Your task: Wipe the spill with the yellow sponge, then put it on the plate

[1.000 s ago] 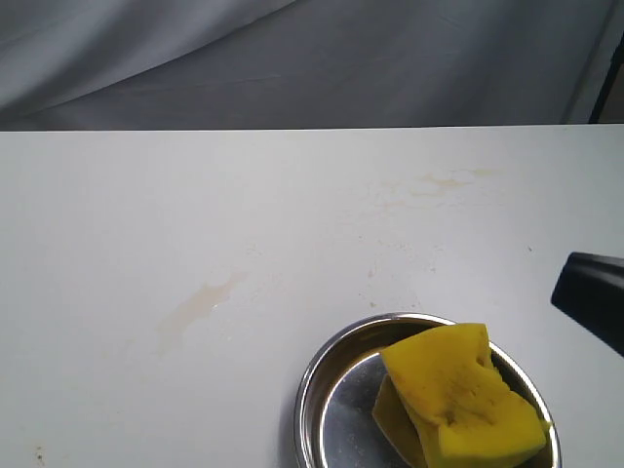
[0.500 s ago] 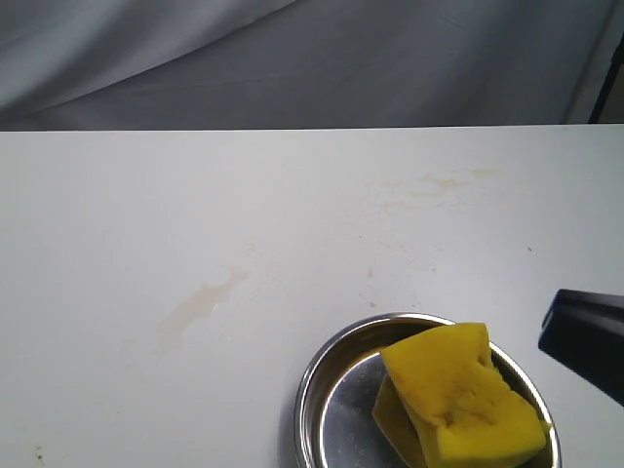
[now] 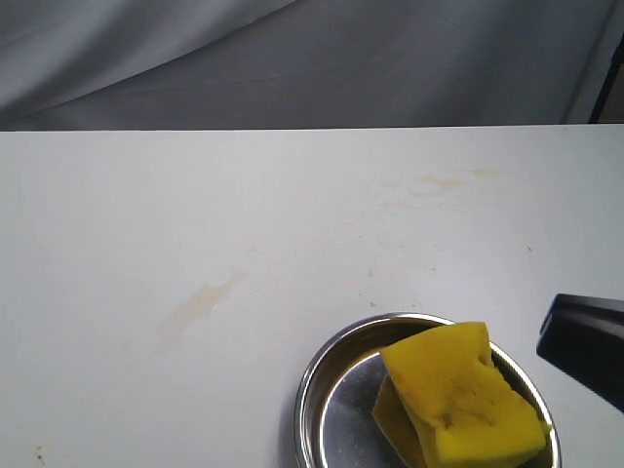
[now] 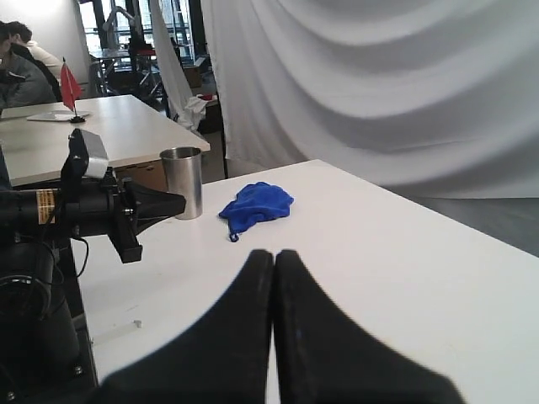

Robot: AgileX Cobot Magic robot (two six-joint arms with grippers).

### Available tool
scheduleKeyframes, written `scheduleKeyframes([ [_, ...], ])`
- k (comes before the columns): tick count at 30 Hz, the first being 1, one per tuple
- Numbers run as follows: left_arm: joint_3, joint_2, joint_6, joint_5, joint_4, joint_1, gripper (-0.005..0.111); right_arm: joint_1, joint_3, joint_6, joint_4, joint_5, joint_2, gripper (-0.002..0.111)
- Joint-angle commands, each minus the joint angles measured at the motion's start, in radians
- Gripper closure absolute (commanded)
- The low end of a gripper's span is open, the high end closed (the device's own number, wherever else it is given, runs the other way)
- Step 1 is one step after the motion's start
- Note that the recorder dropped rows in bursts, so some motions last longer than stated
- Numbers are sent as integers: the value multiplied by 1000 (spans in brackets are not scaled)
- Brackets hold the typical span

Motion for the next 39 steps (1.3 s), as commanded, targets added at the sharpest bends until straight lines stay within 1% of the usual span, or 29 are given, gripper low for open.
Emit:
scheduleKeyframes([
  [1,4,-3,-4,-4,1,-6,107,1,-5,-146,181,-8,-4,108],
  [2,4,-3,-4,-4,1,-6,107,1,-5,-256,279,-8,-4,108],
  [3,4,-3,-4,-4,1,-6,107,1,-5,-450,446,-8,-4,108],
  [4,4,-3,-4,-4,1,-6,107,1,-5,-539,534,-8,-4,108],
  [5,4,-3,-4,-4,1,-6,107,1,-5,-670,622,-10,-4,108],
  [7,4,-3,-4,-4,1,-6,107,1,-5,-753,675,-7,-4,108],
  [9,4,-3,-4,-4,1,-6,107,1,5,-796,709,-8,-4,108],
  [12,4,-3,-4,-4,1,-6,107,1,49,-891,766,-15,-4,108],
  [17,4,-3,-4,-4,1,-6,107,1,111,-904,774,-15,-4,108],
  [25,4,-3,-4,-4,1,-6,107,1,113,-903,774,2,-4,108],
  [28,4,-3,-4,-4,1,-6,107,1,113,-903,774,67,-4,108],
  [30,4,-3,-4,-4,1,-6,107,-1,113,-903,774,141,-7,108],
  [33,4,-3,-4,-4,1,-6,107,-49,125,-903,774,199,-31,108],
  [39,4,-3,-4,-4,1,-6,107,-223,226,-919,741,131,-143,108],
])
